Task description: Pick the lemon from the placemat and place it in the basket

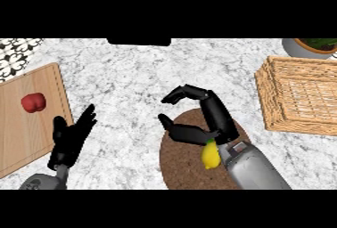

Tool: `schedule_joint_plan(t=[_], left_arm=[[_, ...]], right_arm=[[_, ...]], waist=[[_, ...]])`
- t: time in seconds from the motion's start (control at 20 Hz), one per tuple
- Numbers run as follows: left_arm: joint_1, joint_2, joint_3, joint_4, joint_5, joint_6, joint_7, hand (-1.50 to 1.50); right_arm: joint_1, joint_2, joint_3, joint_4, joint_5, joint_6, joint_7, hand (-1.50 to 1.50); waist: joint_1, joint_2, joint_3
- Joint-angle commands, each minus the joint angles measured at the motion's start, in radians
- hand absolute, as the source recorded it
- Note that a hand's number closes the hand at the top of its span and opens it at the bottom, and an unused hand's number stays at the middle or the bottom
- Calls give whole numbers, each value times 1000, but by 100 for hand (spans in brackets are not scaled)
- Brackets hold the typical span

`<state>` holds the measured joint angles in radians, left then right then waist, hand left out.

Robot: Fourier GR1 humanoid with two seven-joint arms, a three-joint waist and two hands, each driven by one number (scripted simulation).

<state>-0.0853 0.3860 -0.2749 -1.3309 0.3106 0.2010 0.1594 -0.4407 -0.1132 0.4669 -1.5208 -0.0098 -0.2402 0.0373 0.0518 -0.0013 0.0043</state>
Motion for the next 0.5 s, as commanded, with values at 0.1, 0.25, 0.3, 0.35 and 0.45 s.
schedule_joint_plan(t=[0.1,0.25,0.3,0.35,0.45], left_arm=[[115,3,-5,34,9,3,25,0],[120,-1,7,31,6,35,44,0],[134,9,5,41,7,12,24,0],[128,28,24,35,20,2,33,0],[162,19,24,28,26,0,15,0]], right_arm=[[-83,110,226,107,277,-253,220,-150],[-153,-20,204,169,456,-206,377,-150],[-188,-51,200,173,500,-188,438,-150],[-203,-98,213,174,532,-140,497,-150],[-295,-124,204,148,571,-51,629,-150]], waist=[[-15,-5,-8],[-48,-19,-12],[-57,-22,-14],[-71,-28,-16],[-67,-30,-14]])
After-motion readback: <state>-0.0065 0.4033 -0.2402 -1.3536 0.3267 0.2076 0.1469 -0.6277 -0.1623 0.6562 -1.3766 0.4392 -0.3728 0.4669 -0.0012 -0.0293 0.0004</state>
